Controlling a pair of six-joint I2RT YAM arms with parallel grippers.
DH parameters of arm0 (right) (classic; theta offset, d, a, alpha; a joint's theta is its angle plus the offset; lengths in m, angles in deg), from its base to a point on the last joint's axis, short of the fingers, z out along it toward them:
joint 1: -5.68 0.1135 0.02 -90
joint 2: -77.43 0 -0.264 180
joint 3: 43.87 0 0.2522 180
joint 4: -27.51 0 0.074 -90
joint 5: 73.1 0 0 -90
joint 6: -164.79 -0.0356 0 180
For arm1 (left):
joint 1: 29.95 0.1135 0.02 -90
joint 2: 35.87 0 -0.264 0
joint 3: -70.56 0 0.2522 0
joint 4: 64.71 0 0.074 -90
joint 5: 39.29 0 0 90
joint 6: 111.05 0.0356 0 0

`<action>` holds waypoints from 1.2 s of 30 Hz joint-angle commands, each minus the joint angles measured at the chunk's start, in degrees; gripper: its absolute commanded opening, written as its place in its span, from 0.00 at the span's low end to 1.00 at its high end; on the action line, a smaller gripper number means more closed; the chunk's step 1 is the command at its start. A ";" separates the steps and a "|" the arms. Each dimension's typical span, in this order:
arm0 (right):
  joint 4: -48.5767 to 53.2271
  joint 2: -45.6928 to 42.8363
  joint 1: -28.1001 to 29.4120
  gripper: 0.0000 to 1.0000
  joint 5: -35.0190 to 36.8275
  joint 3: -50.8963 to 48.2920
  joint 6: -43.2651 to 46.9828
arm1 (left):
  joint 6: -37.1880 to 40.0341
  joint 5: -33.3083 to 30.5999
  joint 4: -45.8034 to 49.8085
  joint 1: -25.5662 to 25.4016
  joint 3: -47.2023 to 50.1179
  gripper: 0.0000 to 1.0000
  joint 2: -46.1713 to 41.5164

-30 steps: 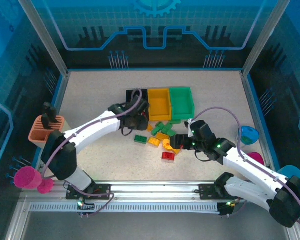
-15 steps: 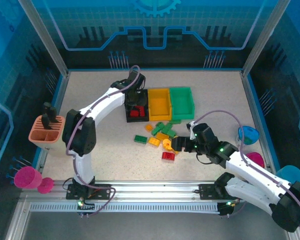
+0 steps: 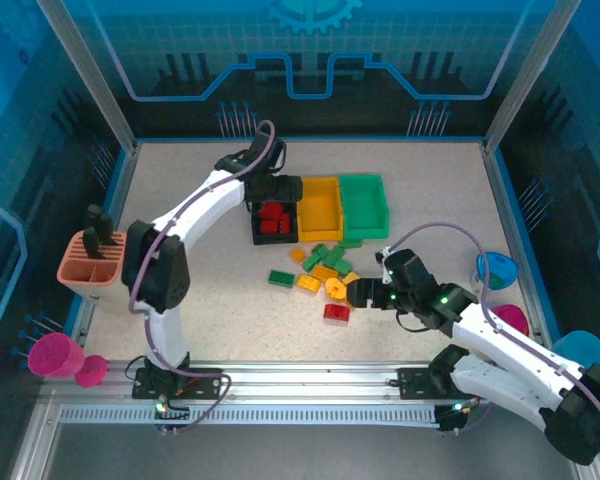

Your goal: Sort the legos into containers by color

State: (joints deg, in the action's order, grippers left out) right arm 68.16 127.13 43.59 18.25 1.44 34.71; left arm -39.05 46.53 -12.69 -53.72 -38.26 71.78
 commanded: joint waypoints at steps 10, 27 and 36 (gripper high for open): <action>6.15 8.01 12.40 0.89 8.52 3.14 -7.47 | -2.85 -0.05 -5.63 -4.05 20.69 0.81 -24.17; 7.55 28.73 19.81 0.90 15.46 13.79 -28.17 | -6.90 -3.81 -5.42 -7.08 37.19 0.80 -37.00; 14.47 37.45 23.63 0.76 20.51 21.56 -36.50 | -7.51 -4.17 -5.17 -7.06 39.73 0.80 -38.93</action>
State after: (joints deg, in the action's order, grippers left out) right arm 77.98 162.58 65.93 35.30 20.31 3.48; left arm -45.19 43.38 -17.87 -60.52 0.27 34.23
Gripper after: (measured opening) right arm 0.786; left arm 0.801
